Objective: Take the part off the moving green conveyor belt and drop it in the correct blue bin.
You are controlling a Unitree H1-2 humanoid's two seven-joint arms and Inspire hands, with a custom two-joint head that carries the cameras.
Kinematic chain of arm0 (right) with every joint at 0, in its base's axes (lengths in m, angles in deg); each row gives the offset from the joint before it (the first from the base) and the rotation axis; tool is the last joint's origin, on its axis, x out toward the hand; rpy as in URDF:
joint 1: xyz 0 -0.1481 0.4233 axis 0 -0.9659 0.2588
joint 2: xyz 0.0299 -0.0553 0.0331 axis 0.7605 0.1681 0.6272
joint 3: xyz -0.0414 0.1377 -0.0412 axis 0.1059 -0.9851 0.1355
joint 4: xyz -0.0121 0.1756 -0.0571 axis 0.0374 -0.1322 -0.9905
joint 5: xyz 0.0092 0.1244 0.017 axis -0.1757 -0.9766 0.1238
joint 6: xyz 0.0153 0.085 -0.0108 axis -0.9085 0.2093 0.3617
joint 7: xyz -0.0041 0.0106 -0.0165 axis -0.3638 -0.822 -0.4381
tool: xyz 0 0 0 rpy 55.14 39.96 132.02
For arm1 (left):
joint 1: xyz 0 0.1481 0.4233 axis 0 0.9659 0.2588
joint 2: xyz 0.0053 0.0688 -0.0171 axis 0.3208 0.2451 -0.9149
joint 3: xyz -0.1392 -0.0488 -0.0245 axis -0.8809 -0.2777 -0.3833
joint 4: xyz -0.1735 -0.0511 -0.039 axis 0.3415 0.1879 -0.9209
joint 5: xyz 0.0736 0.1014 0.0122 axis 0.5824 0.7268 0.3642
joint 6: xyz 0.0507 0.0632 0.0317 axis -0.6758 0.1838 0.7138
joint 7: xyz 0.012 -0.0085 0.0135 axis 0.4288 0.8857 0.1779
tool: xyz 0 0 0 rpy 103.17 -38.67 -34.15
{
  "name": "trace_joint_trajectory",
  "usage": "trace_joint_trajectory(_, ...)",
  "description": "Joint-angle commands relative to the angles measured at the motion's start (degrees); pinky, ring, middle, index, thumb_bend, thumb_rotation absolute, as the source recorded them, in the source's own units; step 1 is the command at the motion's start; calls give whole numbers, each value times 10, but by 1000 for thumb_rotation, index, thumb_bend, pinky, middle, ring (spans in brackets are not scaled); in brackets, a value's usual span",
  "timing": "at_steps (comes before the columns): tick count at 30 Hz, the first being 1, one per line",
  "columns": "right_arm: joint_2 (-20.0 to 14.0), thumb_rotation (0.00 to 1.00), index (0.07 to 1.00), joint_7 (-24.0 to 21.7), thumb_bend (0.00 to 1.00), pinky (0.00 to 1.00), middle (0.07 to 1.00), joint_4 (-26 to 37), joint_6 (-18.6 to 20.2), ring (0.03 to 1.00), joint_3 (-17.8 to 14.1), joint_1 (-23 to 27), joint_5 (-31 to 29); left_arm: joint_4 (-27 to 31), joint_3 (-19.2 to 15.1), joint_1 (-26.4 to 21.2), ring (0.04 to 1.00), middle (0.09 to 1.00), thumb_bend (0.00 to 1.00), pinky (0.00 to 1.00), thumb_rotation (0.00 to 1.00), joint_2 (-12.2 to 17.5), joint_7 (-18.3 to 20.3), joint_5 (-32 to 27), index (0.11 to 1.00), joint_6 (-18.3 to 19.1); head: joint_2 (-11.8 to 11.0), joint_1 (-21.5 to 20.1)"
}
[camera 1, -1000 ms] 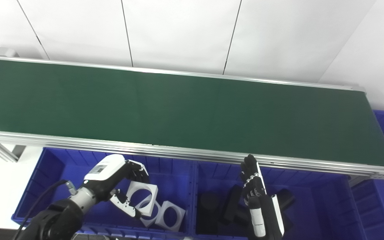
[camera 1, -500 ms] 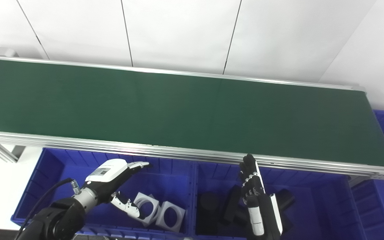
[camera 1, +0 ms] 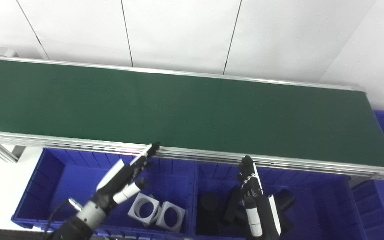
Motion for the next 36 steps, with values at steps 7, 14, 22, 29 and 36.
trace_joint_trajectory(7,1,864,1000,-15,666,1000,1000,-4,-28,1000,-2,1,-32,-25,-3,32,1000,1000,881,1000,1000,-70,-44,-33,1000,-105,-6,3)
trace_joint_trajectory(14,13,844,1000,-22,590,1000,1000,-14,-29,1000,-16,10,-35,-57,-21,33,1000,1000,819,1000,1000,-89,-76,-18,1000,-131,-15,7)
trace_joint_trajectory(22,22,844,1000,-42,594,1000,1000,-28,-30,1000,-37,17,-42,-70,-24,31,1000,1000,798,1000,1000,-98,-99,-6,1000,-148,-18,7)
trace_joint_trajectory(29,31,854,1000,-43,649,1000,1000,-40,-30,1000,-55,21,-34,-79,-29,29,1000,1000,792,1000,1000,-108,-121,6,1000,-155,-25,10)
trace_joint_trajectory(36,37,848,1000,-57,622,1000,1000,-47,-30,1000,-66,25,-45,-84,-27,26,1000,1000,786,1000,1000,-107,-128,12,1000,-154,-30,7)
